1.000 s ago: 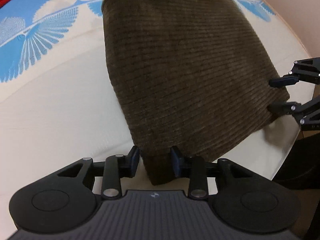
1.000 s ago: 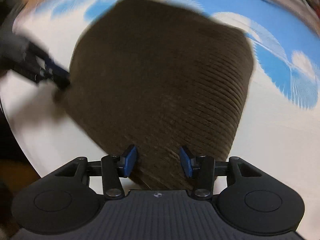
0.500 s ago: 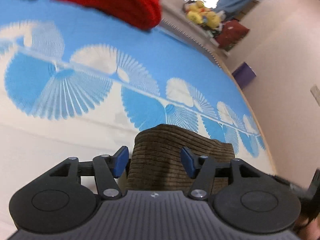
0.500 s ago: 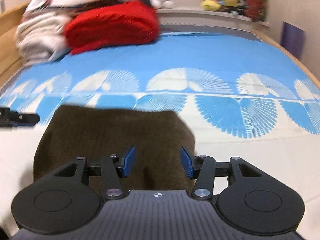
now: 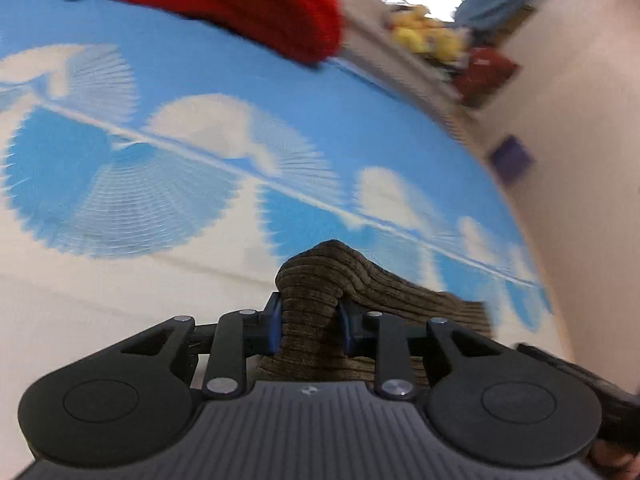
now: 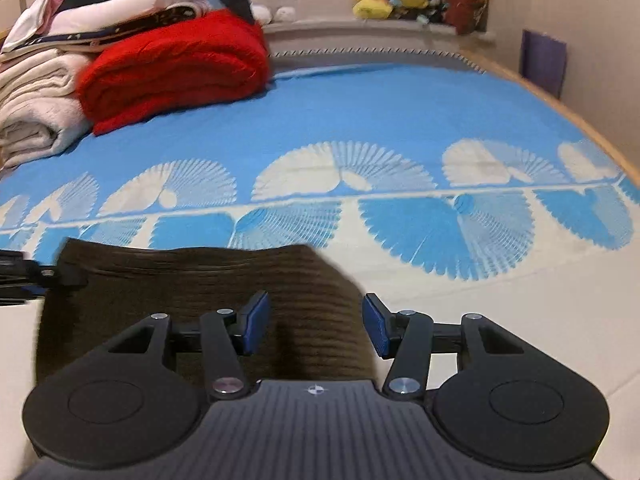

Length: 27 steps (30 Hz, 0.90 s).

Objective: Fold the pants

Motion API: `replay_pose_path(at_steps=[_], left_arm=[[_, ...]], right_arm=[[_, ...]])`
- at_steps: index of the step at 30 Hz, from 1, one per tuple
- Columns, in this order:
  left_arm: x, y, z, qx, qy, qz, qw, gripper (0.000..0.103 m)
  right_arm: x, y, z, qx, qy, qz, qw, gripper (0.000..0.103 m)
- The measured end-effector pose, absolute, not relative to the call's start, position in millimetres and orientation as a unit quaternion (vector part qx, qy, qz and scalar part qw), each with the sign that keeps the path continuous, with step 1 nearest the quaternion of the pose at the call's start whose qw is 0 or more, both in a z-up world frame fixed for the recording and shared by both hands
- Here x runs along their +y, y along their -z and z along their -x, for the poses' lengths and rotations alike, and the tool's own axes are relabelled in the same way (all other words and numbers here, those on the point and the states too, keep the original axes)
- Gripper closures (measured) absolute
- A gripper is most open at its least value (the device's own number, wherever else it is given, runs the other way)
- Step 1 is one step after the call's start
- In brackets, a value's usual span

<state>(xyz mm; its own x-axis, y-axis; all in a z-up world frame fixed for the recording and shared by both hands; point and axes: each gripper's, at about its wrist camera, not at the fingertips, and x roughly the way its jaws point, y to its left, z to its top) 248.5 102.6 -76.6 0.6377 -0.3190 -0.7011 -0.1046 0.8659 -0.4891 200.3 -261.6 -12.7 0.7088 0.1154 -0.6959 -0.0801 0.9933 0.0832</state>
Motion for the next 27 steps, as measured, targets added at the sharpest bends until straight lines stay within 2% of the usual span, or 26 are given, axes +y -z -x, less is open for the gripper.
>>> replay_pose_path(at_steps=[3,4,6,9,10,11,13,16,17,19,27], left_arm=[[110,88,-256,0.453,0.07,0.263,0.849,0.064],[108,84,-257,0.462,0.078,0.245,0.849,0.057],[104,67,-250,0.442,0.051,0.192,0.875,0.056],[105,39,-234,0.375,0.014,0.136,0.917,0.059],[104,33,-230,0.358,0.034,0.129,0.924,0.064],[102,30,-228,0.354,0.07,0.131,0.923,0.074],[92,34,-229,0.365,0.128,0.124,0.914,0.085],[71,61,-236,0.406,0.113,0.048,0.906,0.086],[68,77,-241,0.429,0.084,0.021,0.899,0.084],[66,91,-242,0.439,0.071,0.011,0.896,0.084],[67,54,-220,0.415,0.104,0.013,0.904,0.083]], right_arm=[[-259,19,-210,0.385,-0.047,-0.035,0.921,0.05],[-257,25,-215,0.397,-0.044,-0.037,0.916,0.05],[-252,36,-222,0.413,-0.039,-0.037,0.909,0.05],[-242,47,-232,0.419,-0.017,-0.005,0.908,0.045],[-240,50,-235,0.421,-0.008,-0.001,0.907,0.046],[-239,55,-240,0.425,-0.001,-0.001,0.905,0.046],[-237,63,-247,0.43,0.009,0.003,0.903,0.046],[-231,70,-255,0.424,0.022,0.02,0.905,0.046],[-230,73,-257,0.425,0.026,0.022,0.905,0.046],[-230,76,-262,0.43,0.029,0.016,0.902,0.046],[-235,74,-263,0.439,0.024,-0.007,0.898,0.046]])
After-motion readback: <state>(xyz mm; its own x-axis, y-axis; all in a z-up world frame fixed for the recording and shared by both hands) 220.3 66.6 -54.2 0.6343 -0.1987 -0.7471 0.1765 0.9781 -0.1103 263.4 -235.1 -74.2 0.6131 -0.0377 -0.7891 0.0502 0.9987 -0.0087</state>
